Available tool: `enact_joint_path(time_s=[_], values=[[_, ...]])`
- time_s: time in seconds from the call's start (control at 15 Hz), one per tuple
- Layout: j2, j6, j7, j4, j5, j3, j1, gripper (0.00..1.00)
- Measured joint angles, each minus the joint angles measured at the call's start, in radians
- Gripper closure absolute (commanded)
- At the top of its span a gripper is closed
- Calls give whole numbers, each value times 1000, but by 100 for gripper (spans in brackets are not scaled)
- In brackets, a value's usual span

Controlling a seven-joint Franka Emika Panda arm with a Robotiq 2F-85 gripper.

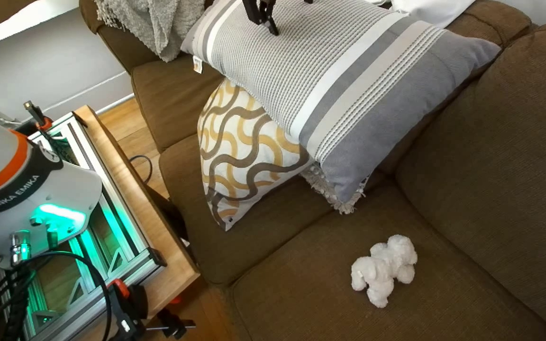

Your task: Place the grey pillow om the left side of the couch

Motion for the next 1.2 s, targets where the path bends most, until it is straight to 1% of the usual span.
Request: enact_joint_path(time_s=[0.2, 0.27, 0.33, 0.4, 0.47, 0.53, 0.8, 1.0, 1.07, 1.13, 1.2], values=[[59, 3, -68, 54, 147, -19, 62, 0], [71, 3, -89, 64, 183, -27, 72, 2], [80, 3, -106, 69, 212, -36, 79, 9], [88, 3, -119, 71, 232, -47, 83, 27], [94, 2, -123, 72, 243, -60, 87, 29], [101, 0, -123, 72, 246, -75, 92, 39], [112, -2, -122, 72, 245, -117, 120, 67], [99, -1, -122, 72, 241, -135, 146, 90], [92, -1, -122, 72, 237, -139, 154, 96], [82, -2, -122, 71, 232, -142, 161, 100], [71, -2, -121, 69, 224, -146, 168, 100]])
